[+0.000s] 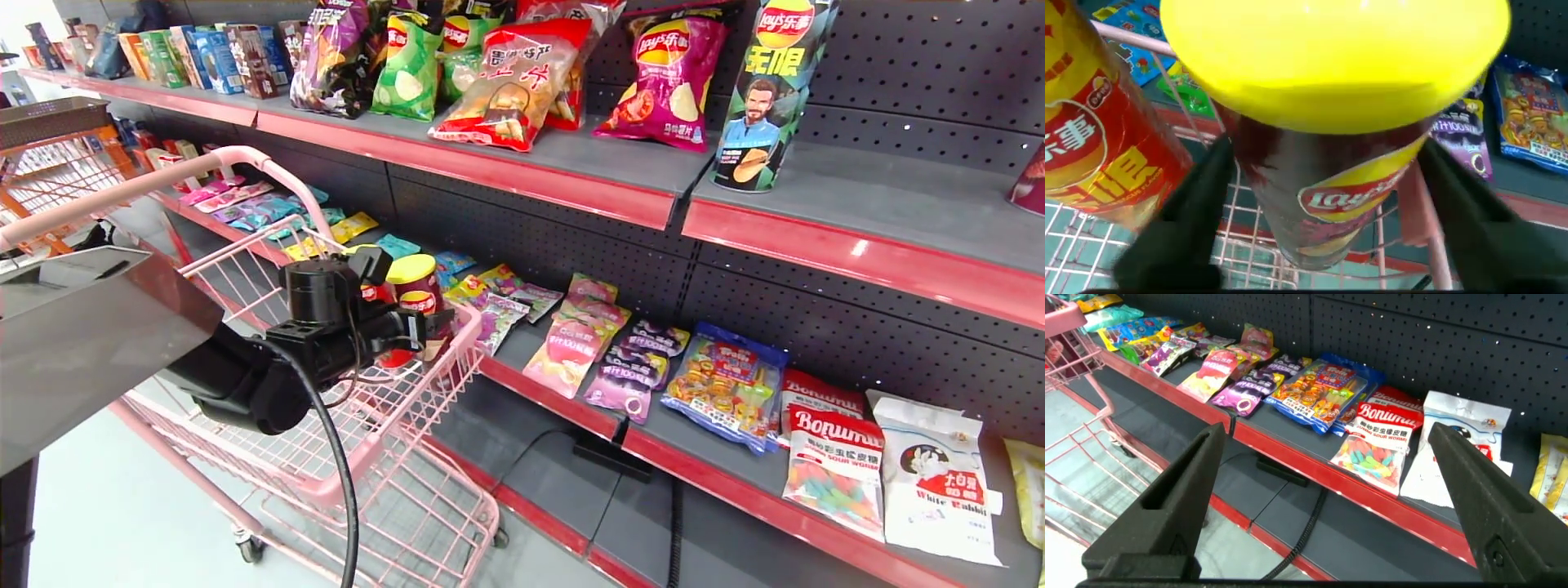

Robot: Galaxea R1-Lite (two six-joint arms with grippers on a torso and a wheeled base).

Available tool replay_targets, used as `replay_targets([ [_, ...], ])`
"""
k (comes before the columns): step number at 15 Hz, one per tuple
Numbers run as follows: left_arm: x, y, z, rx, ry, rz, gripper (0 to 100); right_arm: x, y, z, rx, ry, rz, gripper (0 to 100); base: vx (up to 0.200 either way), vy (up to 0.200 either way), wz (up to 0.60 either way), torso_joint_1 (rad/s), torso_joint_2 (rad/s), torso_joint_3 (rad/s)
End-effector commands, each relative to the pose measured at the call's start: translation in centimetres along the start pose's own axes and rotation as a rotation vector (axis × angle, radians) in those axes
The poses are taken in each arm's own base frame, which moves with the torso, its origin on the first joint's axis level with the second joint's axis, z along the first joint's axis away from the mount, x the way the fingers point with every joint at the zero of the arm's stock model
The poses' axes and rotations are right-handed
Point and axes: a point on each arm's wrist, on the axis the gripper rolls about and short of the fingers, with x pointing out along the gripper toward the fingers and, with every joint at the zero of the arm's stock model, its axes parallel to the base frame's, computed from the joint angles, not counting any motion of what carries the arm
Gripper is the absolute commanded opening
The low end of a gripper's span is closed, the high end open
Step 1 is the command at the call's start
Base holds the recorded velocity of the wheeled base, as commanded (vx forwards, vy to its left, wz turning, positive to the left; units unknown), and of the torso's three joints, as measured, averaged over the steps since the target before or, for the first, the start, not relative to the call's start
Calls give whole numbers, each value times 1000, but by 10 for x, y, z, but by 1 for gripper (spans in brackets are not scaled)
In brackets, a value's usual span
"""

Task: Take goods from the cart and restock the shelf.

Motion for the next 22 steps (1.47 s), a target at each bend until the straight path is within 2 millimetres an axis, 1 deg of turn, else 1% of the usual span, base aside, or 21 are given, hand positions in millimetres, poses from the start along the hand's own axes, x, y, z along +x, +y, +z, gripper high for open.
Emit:
replay_targets([
  [1, 9, 3, -8, 11, 6, 3, 0, 0, 0, 0, 0, 0, 1, 100, 0, 0, 0, 0, 0, 0],
  [3, 10, 2, -9, 16, 5, 0, 0, 0, 0, 0, 0, 0, 1, 100, 0, 0, 0, 0, 0, 0],
  [5, 6, -1, -2, 19, -6, -3, 0, 0, 0, 0, -2, 0, 1, 100, 0, 0, 0, 0, 0, 0],
  [6, -3, -3, 10, 21, -10, 0, 0, 0, 0, 0, -2, 0, 1, 100, 0, 0, 0, 0, 0, 0],
  [7, -18, -7, 26, 16, 5, 6, 0, 0, 0, 0, -2, 0, 1, 100, 0, 0, 0, 0, 0, 0],
  [10, -69, -20, 70, 9, 5, 11, 0, 0, 0, 0, 0, 0, 1, 100, 0, 0, 0, 0, 0, 0],
  [11, -72, -21, 72, 12, -1, 10, 0, 0, 0, 0, 1, 0, 1, 100, 0, 0, 0, 0, 0, 0],
  [12, -107, -30, 92, 25, -56, 7, 0, 0, 0, 0, 3, 0, 2, 100, 0, 0, 0, 0, 0, 0],
  [13, -135, -37, 109, 36, -105, 7, 0, 0, 0, 0, 4, 0, 1, 100, 0, 0, 0, 0, 0, 0],
  [14, -159, -41, 122, 41, -142, 13, 0, 0, 0, 0, 4, 0, 1, 100, 0, 0, 0, 0, 0, 0],
  [15, -184, -47, 130, 43, -151, 19, 0, 0, 0, 0, 4, 0, 1, 100, 0, 0, 0, 0, 0, 0],
  [17, -244, -60, 138, 44, -162, 34, 0, 0, 0, 0, 4, 0, 1, 100, 0, 0, 0, 0, 0, 0],
  [18, -269, -65, 141, 48, -194, 48, 0, 0, 0, 0, 4, 0, 1, 100, 0, 0, 0, 0, 0, 0],
  [19, -292, -68, 143, 53, -231, 69, 0, 0, 0, 0, 4, 0, 1, 100, 0, 0, 0, 0, 0, 0],
  [20, -308, -71, 145, 62, -259, 83, 0, 0, 0, 0, 6, 0, 1, 100, 0, 0, 0, 0, 0, 0],
  [21, -336, -76, 144, 87, -303, 93, 0, 0, 0, 0, 6, 0, 1, 100, 0, 0, 0, 0, 0, 0],
  [22, -350, -79, 141, 104, -316, 102, 0, 0, 0, 0, 6, 0, 1, 100, 0, 0, 0, 0, 0, 0],
])
